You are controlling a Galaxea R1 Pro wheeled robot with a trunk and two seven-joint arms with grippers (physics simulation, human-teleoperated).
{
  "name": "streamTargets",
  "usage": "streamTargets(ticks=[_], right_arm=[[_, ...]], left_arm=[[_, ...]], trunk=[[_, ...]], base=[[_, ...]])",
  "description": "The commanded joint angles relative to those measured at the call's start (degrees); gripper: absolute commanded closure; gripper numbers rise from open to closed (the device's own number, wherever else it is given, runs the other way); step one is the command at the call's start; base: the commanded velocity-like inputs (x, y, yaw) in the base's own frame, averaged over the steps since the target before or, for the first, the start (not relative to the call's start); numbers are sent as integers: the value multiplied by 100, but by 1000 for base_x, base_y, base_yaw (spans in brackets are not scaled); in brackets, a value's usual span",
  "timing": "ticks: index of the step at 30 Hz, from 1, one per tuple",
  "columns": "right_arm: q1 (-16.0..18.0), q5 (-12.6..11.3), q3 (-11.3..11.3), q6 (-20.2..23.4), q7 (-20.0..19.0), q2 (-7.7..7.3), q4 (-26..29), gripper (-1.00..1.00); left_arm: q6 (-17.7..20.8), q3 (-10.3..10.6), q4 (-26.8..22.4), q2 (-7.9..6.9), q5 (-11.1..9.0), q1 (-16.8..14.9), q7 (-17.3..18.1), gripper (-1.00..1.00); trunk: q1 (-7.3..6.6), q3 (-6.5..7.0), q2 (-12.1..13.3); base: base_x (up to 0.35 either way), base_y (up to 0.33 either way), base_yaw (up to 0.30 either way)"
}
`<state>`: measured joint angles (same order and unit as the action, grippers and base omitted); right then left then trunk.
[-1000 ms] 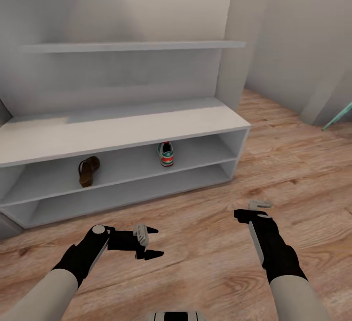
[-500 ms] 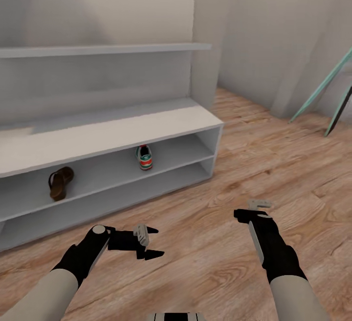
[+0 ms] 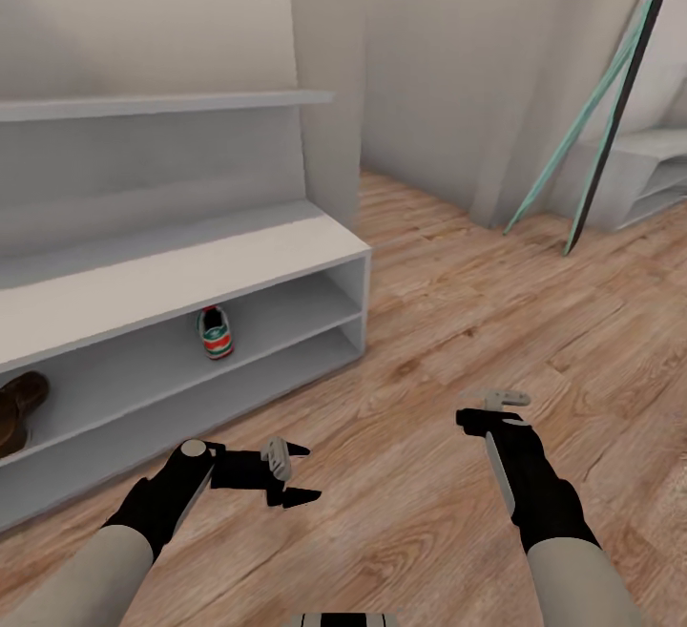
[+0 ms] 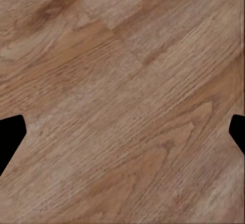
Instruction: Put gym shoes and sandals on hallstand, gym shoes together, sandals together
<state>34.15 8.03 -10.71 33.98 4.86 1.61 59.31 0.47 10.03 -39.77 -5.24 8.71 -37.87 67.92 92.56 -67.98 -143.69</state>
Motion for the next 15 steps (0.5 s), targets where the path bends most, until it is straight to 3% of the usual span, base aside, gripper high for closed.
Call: streamTargets(ticks=[1,15], right_arm=[[4,59,-10,29,-20,6,4,-100],[4,59,-10,29,-20,6,6,-100]], left_arm=[[6,7,-10,-4,17,-1,11,-100],[6,7,-11,-4,10,-1,13,-100]], trunk=[[1,-1,-2],[1,50,-2]], base=[[240,-219,-291],[243,-222,-291]])
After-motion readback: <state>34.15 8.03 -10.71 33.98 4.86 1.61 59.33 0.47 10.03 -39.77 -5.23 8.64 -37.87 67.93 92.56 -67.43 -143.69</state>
